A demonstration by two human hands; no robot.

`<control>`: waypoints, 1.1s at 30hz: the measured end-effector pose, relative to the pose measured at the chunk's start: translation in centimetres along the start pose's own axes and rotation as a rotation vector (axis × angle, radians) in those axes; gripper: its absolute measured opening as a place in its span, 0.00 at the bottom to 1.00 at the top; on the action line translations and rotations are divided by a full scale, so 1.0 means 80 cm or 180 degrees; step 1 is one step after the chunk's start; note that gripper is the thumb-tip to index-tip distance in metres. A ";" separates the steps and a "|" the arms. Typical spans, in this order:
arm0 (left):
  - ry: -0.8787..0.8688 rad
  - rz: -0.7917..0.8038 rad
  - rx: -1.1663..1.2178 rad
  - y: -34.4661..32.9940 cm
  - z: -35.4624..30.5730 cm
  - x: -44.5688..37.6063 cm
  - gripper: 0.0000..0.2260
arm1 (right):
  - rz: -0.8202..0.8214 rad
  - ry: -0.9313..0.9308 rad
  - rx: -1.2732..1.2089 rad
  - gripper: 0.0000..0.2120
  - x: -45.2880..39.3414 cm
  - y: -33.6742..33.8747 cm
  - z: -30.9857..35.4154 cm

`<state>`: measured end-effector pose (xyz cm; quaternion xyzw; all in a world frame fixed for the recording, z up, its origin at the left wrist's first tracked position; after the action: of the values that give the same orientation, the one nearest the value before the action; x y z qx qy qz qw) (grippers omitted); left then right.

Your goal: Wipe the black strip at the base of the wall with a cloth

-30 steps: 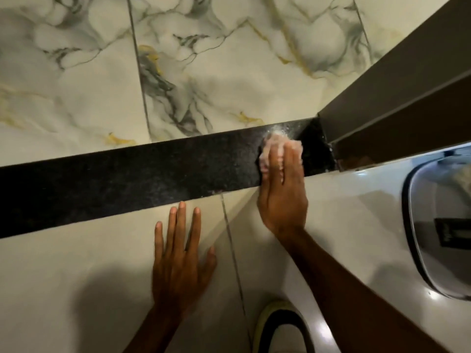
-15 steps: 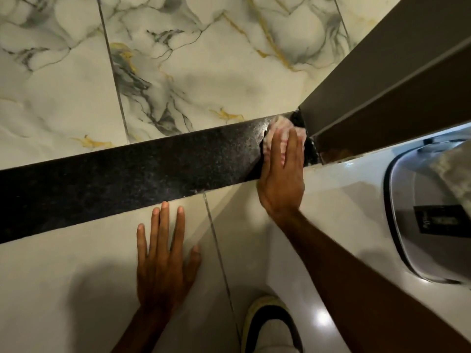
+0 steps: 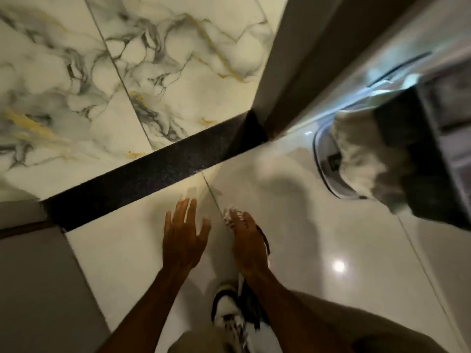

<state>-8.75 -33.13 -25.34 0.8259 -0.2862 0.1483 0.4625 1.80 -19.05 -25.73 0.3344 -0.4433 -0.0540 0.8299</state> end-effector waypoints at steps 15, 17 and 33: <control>-0.1646 0.1324 -0.0665 0.097 -0.534 0.193 0.36 | -0.1868 -0.1117 -0.1610 0.26 0.318 0.514 -0.082; -0.2119 0.1324 -0.0971 0.062 -0.578 0.164 0.37 | -0.1813 -0.1391 -0.1859 0.28 0.281 0.541 -0.116; -0.2474 0.1376 -0.2225 -0.098 -0.570 0.027 0.41 | -0.1176 -0.1782 -0.1825 0.35 0.100 0.498 -0.254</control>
<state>-1.34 8.07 -5.48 0.5401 -0.6302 -0.1790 0.5283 14.01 18.87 -3.91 0.1367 -0.5509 -0.4109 0.7134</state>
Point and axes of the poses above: each hand's wrist, its own x-axis away from the middle knuckle, its own y-axis out of the back of the hand, z = x × y, the point moved 9 cm from there along -x, towards the middle knuckle, and after that the axes turned 14 degrees about x, right-handed, at the moved point
